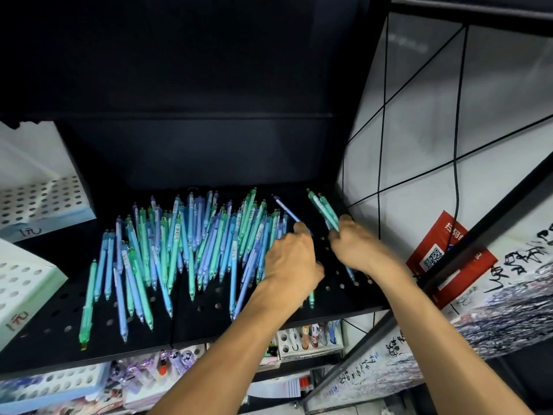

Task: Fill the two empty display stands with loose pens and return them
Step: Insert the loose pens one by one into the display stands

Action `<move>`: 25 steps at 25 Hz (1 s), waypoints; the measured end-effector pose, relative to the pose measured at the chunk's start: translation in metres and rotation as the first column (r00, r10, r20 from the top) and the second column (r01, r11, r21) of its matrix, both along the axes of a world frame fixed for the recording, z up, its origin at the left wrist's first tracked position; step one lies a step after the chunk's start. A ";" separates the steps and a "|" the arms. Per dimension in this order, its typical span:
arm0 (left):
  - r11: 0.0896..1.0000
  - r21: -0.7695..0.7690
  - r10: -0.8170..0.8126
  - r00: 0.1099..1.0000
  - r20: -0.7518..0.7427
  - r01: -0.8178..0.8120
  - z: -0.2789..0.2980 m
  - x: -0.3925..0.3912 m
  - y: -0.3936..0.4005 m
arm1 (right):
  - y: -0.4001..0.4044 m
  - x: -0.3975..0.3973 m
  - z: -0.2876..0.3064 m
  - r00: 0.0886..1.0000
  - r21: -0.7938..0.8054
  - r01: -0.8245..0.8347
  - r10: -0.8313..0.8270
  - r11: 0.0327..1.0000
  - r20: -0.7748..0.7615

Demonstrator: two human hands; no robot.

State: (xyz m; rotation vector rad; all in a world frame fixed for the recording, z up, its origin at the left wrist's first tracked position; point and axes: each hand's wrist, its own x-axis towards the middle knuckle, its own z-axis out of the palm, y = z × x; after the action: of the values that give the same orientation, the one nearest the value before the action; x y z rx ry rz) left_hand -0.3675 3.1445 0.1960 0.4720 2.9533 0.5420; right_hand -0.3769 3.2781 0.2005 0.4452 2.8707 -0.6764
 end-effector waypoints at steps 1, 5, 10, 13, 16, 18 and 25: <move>1.000 -0.015 0.009 1.000 0.030 -0.008 0.000 -0.002 0.004 | 0.004 0.003 0.002 1.000 -0.040 0.008 -0.009 0.999 -0.026; 0.995 -0.094 0.016 0.996 0.086 -0.008 0.000 -0.004 0.016 | 0.007 0.007 0.008 0.993 -0.189 0.032 -0.053 0.982 -0.106; 0.999 -0.045 -0.010 1.000 -0.001 0.010 -0.006 0.004 0.008 | 0.001 -0.008 0.011 0.994 -0.047 -0.009 0.004 0.999 -0.108; 0.973 0.230 0.029 0.999 0.032 -0.036 -0.002 0.002 -0.009 | -0.011 -0.030 0.008 0.993 0.030 -0.034 0.037 0.999 -0.112; 0.812 0.534 0.110 0.961 0.254 -0.234 0.007 -0.003 -0.024 | -0.021 -0.050 -0.002 0.997 0.089 -0.075 0.076 0.993 -0.012; 0.472 0.721 0.121 0.847 0.517 -0.507 0.011 -0.009 -0.029 | -0.022 -0.056 -0.008 0.992 0.124 -0.119 0.114 0.985 0.046; -0.243 0.559 -0.324 0.609 0.724 -0.793 0.021 -0.011 -0.049 | -0.019 -0.051 -0.014 0.994 0.386 -0.109 0.106 0.916 0.028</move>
State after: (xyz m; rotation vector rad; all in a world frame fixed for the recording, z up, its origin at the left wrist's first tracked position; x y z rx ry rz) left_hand -0.3788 3.0958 0.2169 -0.5063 0.9922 2.4423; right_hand -0.4279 3.2591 0.1863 0.3306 2.9943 -0.0823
